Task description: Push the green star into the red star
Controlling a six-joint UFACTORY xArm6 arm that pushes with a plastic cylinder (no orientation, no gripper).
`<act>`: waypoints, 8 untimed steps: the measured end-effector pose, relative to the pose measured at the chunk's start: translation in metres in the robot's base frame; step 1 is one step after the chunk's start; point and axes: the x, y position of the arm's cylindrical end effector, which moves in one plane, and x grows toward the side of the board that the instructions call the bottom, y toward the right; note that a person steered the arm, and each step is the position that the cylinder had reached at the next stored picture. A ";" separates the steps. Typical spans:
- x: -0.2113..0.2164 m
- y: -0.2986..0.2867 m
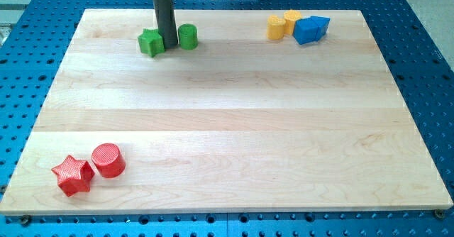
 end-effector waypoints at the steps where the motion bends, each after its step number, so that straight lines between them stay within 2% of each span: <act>1: 0.018 0.001; 3: -0.065 0.015; 4: -0.040 -0.030; 5: 0.011 -0.041; 7: 0.086 -0.071; 8: 0.140 -0.077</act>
